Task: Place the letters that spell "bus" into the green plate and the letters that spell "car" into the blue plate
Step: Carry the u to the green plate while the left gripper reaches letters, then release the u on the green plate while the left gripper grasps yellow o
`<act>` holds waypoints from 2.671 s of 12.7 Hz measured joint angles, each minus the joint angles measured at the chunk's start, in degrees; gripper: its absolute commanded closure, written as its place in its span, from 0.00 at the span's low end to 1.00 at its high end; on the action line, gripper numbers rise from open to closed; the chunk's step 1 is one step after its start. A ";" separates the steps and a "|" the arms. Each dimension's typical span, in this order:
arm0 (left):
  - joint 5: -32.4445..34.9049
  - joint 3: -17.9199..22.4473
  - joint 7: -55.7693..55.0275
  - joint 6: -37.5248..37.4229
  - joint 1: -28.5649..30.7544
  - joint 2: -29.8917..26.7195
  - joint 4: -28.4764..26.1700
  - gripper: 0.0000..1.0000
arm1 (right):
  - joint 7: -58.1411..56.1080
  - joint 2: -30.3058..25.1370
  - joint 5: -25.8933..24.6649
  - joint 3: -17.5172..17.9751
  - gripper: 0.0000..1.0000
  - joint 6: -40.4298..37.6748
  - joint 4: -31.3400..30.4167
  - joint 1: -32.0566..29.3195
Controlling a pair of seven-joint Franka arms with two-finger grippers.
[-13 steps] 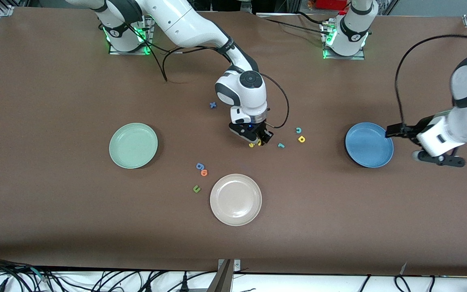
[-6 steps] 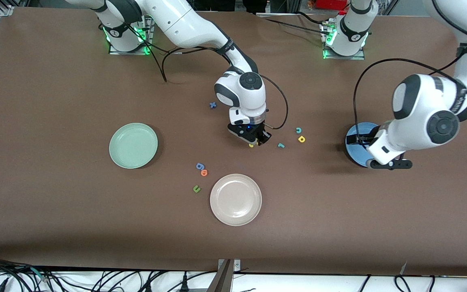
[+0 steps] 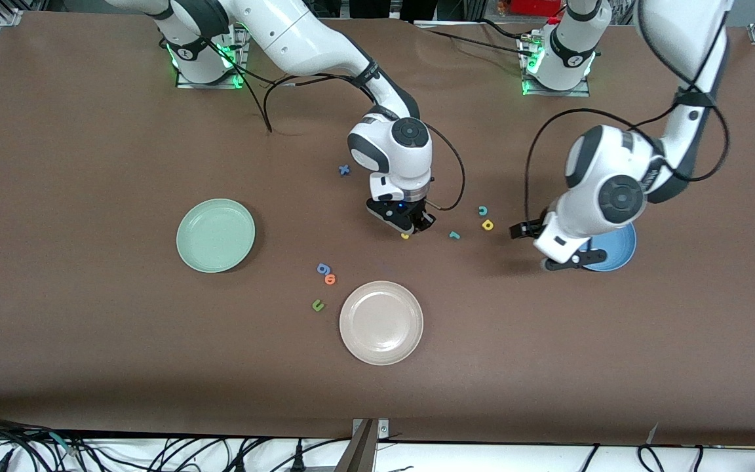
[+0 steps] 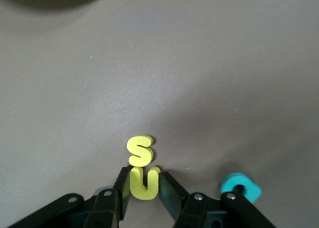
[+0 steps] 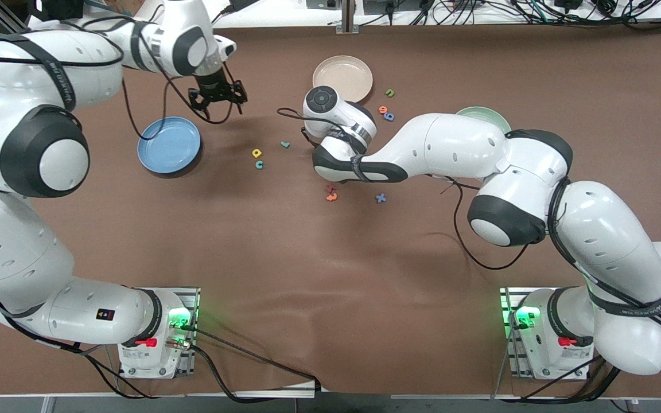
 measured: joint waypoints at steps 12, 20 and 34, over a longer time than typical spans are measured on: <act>0.00 0.11 -19.50 22.14 -6.36 2.93 -12.18 0.06 | -39.94 -17.19 8.10 -0.71 0.78 -29.42 -7.04 -14.75; 1.44 2.13 -24.58 22.15 -11.24 4.46 -12.74 0.12 | -61.20 -26.73 8.50 -7.44 0.78 -22.63 -33.65 -22.68; 7.80 4.06 -28.37 22.43 -11.35 5.41 -12.80 0.20 | -34.75 -25.42 9.11 8.12 0.03 -18.90 -28.71 -28.57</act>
